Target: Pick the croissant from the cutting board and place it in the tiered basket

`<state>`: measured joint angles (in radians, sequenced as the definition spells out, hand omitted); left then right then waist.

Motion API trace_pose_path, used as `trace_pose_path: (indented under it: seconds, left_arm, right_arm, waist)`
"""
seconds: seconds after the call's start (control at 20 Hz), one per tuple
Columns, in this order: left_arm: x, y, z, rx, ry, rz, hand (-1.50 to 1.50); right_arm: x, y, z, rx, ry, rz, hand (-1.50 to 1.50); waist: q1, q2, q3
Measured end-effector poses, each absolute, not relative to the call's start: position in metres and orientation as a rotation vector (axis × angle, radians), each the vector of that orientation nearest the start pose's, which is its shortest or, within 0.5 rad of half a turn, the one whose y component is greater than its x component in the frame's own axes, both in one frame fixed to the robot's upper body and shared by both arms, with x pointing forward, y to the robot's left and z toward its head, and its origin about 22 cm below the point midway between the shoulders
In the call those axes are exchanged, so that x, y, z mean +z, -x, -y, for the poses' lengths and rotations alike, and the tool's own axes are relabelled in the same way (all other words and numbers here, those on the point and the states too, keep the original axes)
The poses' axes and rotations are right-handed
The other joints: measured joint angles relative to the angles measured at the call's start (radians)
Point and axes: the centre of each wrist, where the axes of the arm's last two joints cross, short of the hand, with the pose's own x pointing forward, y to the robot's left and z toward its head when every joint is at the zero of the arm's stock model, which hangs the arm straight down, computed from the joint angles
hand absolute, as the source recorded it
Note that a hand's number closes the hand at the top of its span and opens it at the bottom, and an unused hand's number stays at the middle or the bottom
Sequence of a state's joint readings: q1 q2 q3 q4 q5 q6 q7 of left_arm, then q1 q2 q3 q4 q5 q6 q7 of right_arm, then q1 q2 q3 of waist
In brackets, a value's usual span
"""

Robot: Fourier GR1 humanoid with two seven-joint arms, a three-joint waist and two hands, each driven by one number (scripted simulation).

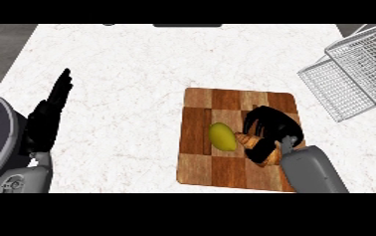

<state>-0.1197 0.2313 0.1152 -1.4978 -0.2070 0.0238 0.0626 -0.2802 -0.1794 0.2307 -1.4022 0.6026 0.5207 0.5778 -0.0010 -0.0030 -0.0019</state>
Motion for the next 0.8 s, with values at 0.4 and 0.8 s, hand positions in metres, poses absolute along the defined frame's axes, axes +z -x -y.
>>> trace_pose_path:
  seconds: [0.4, 0.8]
  left_arm:
    - [0.027, -0.271, -0.311, -0.2, -0.466, 1.514, 0.0]
    - [0.032, -0.272, -0.312, -0.199, -0.468, 1.52, 0.0]
  right_arm:
    - [0.046, -0.22, 0.215, 1.351, 0.374, 1.172, 1.5]
    - [0.111, -0.185, 0.258, 1.027, 0.455, 1.6, 1.5]
  waist:
    - [-0.035, -0.006, 0.002]
    - [-0.041, -0.006, 0.002]
